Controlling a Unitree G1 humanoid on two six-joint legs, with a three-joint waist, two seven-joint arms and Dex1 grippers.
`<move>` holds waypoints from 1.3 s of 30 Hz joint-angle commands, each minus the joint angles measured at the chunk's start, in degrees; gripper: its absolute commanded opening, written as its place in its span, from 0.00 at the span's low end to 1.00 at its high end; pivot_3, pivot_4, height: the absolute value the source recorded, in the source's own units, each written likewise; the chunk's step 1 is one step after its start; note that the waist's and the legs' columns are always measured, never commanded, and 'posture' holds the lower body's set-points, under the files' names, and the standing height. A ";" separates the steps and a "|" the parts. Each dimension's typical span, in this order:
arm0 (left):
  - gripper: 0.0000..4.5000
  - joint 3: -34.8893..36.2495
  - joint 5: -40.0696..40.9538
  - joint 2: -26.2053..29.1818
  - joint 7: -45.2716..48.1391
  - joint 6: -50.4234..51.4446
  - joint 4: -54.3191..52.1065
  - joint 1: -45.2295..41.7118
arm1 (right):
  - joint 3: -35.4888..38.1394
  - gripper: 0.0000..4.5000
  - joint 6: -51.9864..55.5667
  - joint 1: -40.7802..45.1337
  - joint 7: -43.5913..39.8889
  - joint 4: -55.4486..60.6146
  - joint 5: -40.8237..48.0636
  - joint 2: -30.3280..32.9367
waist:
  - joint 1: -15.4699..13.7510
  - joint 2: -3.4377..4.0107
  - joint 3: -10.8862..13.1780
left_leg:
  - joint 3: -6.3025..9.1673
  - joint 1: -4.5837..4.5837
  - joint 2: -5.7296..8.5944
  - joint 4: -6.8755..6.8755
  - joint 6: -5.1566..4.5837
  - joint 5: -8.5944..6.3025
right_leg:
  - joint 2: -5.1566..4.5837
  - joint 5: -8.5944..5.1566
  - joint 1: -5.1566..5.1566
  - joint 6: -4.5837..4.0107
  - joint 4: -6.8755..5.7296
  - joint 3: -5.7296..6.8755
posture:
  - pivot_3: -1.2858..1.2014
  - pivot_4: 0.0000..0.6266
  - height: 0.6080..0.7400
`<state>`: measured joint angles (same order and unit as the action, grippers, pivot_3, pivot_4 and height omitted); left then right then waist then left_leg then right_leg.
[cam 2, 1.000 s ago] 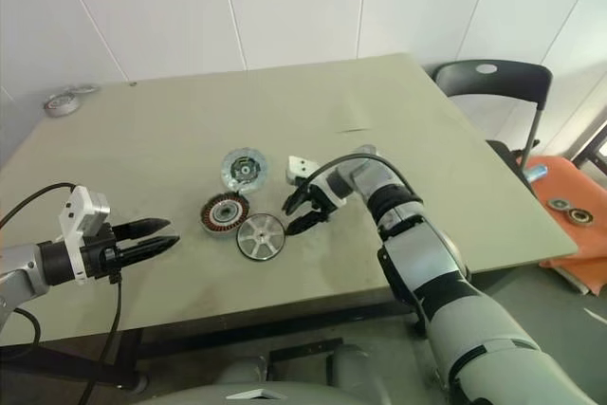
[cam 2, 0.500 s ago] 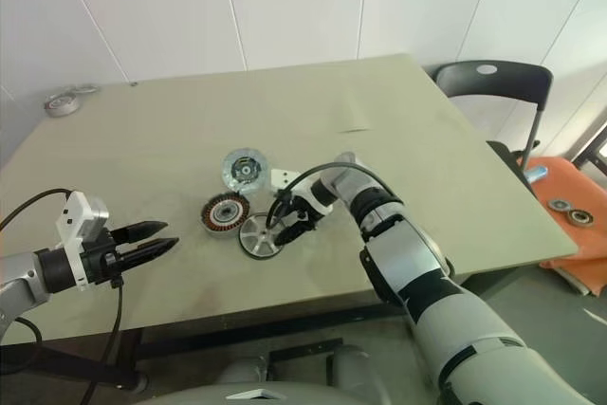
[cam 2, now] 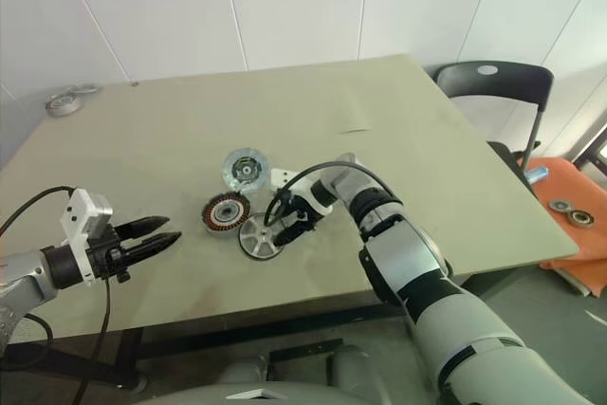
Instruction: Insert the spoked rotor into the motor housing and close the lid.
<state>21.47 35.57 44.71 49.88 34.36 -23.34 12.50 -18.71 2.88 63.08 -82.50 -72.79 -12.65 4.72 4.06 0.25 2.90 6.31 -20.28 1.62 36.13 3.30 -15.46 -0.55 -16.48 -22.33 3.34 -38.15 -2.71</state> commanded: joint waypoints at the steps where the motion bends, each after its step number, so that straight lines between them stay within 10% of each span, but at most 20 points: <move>1: 0.50 -0.24 -0.60 -0.11 -0.15 -1.54 0.06 -1.38 | 0.62 0.68 0.33 0.39 -0.69 1.16 0.32 0.34 | -0.01 0.00 0.00 | 0.00 -0.01 0.00 0.00 0.00 0.00 | 0.00 0.00 -0.01 0.00 0.00 0.00 | 0.52 0.00 1.00; 5: 0.50 -0.45 -0.96 0.08 0.08 -1.81 0.89 -2.06 | 0.80 0.39 0.47 0.43 1.55 1.15 -0.08 0.20 | -0.01 -0.01 -0.01 | 0.01 0.00 0.00 0.01 0.00 0.00 | 0.00 0.00 0.00 0.00 -0.01 0.00 | 0.52 0.00 1.00; 39: 0.50 0.87 -3.54 2.37 2.80 -5.73 4.43 -3.42 | 3.26 0.39 0.48 9.82 -1.25 4.55 2.83 -3.57 | 0.05 0.01 0.01 | 0.01 -0.06 -0.02 -0.02 0.01 0.01 | 0.02 0.00 -0.15 -0.01 -0.08 -0.01 | 0.52 0.00 1.00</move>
<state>19.95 32.40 45.89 52.06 30.10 -18.50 9.01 -16.43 4.50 70.53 -84.11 -68.88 -10.95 1.58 4.10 0.26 2.91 6.32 -20.34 1.60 36.11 3.31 -15.45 -0.53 -16.48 -22.48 3.33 -38.23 -2.72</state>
